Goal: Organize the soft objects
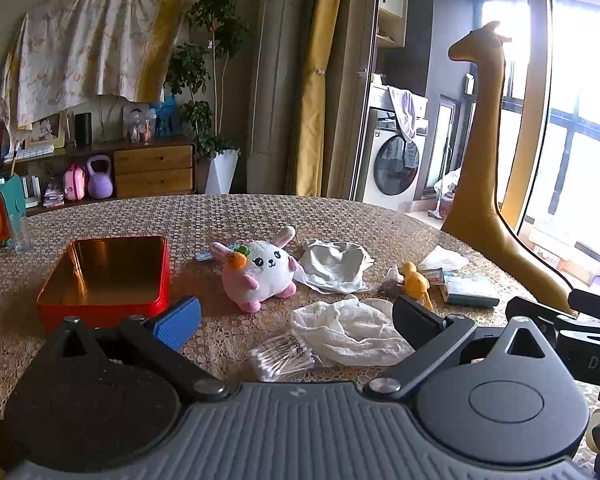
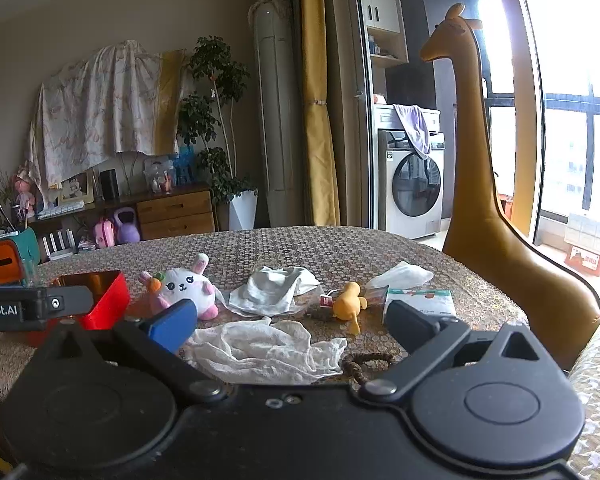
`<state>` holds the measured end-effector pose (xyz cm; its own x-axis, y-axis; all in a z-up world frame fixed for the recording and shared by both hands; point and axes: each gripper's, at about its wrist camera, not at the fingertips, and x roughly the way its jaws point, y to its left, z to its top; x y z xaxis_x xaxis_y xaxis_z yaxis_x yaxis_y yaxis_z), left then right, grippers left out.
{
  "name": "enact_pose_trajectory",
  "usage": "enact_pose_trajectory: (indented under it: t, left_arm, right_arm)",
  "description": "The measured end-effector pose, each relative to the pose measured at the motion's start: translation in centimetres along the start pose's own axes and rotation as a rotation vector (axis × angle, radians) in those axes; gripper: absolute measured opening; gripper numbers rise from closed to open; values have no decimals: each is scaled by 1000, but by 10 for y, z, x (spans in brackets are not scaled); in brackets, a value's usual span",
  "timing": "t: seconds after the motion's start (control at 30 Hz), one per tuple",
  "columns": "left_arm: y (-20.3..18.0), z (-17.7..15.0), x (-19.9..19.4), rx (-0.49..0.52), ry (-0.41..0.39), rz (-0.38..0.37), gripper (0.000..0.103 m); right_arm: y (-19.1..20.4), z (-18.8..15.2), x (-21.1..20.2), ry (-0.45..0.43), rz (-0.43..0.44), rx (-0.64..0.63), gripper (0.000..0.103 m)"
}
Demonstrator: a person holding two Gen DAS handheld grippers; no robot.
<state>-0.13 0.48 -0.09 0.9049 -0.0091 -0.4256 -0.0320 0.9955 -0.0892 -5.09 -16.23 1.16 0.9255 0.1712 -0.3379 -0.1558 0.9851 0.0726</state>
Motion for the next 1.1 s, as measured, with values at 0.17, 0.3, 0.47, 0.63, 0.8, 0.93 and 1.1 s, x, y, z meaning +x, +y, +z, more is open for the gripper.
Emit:
enact_pose_trajectory:
  t: [0.17, 0.3, 0.47, 0.63, 0.8, 0.93, 1.1]
  left_arm:
    - [0, -1, 1, 0, 0, -3, 103]
    - [-1, -2, 1, 4, -2, -4, 103]
    - [-2, -3, 1, 15, -1, -16, 103]
    - [-2, -2, 0, 19, -5, -40, 103]
    - [-4, 0, -1, 27, -6, -48, 103]
    - [-4, 0, -1, 27, -7, -49, 103]
    - [-6, 1, -2, 36, -12, -56, 103]
  right_arm:
    - [0, 0, 0, 0, -1, 2, 101]
    - [-3, 2, 1, 9, -5, 14, 101]
    - [-3, 4, 1, -1, -2, 8, 101]
    - [0, 6, 1, -10, 2, -7, 101]
    - [5, 7, -2, -12, 18, -26, 101]
    - [5, 9, -4, -20, 27, -28, 101]
    - [7, 10, -4, -21, 39, -34, 101]
